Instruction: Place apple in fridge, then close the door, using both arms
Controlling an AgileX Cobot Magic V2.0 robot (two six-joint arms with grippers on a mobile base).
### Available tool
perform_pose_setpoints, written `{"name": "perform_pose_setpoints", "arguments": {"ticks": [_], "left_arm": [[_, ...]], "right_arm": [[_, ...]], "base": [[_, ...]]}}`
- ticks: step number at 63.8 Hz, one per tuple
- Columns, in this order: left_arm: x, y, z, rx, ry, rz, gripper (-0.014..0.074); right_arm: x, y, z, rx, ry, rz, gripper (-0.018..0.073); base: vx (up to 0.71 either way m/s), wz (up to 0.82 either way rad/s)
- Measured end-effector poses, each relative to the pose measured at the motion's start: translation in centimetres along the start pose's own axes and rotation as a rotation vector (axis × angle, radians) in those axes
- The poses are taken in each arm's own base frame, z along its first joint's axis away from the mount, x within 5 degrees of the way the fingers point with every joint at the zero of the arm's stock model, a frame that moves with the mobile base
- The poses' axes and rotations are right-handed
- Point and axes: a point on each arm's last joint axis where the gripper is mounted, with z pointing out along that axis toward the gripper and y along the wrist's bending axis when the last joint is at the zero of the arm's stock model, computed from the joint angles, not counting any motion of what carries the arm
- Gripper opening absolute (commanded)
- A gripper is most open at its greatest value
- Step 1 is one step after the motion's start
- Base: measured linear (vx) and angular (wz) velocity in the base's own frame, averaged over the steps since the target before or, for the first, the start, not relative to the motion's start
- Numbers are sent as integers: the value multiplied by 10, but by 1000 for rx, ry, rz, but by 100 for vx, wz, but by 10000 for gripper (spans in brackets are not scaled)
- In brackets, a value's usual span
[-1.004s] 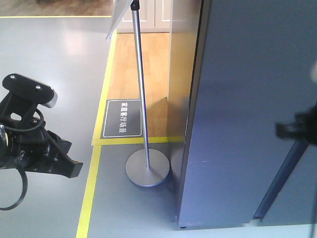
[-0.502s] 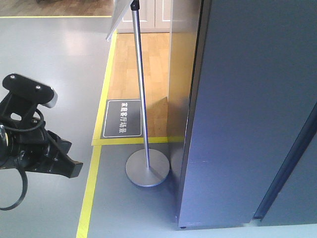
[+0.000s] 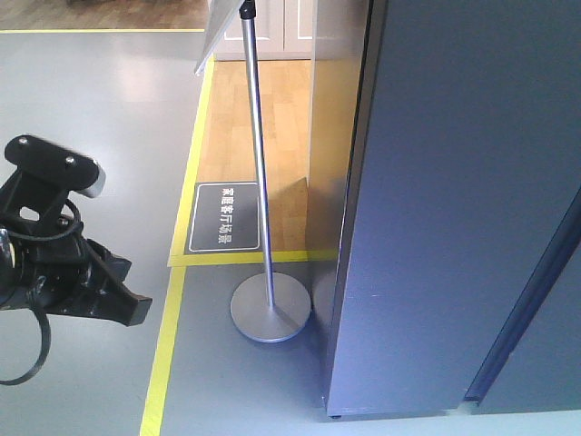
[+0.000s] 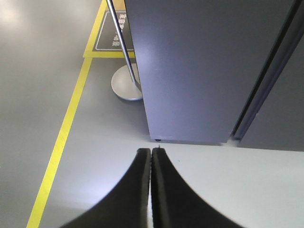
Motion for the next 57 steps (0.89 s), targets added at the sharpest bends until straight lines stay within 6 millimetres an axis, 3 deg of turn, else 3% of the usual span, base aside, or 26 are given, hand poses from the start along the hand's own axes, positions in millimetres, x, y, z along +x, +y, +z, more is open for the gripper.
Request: {"name": "perform_pose_setpoints", "arguments": {"ticks": [38, 47, 57], "left_arm": [[0, 0, 0, 0, -1, 0, -6], [2, 2, -14, -1, -46, -7, -6], [20, 22, -41, -49, -195, -74, -6]], "right_arm": [[1, 0, 0, 1, 13, 0, -3], [1, 0, 0, 1, 13, 0, -3], [1, 0, 0, 1, 14, 0, -3]], "base": [[0, 0], [0, 0], [0, 0]]}}
